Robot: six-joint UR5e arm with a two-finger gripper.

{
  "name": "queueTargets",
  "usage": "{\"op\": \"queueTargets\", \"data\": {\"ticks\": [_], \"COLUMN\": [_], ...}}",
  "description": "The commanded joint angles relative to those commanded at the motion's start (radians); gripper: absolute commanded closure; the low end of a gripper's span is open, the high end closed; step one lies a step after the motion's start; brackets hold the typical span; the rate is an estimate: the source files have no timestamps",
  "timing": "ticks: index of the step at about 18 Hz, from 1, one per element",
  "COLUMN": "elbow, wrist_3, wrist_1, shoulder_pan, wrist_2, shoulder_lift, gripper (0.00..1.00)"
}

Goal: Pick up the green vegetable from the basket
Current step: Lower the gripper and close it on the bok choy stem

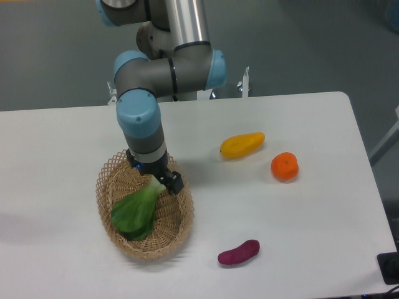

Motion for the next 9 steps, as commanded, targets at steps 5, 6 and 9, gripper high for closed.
{"op": "queueTargets", "data": {"ticks": [5, 6, 9], "elbow": [-0.006, -0.005, -0.008], "wrist_3": [-0.005, -0.005, -0.005], "wrist_1": [0.008, 0.012, 0.020], "shoulder_pan": [-0.006, -0.006, -0.006], "wrist_2": [0.000, 0.002, 0.020], "shoulder_lift": [-0.012, -0.017, -0.026], "gripper": [0.00, 0.00, 0.00]}}
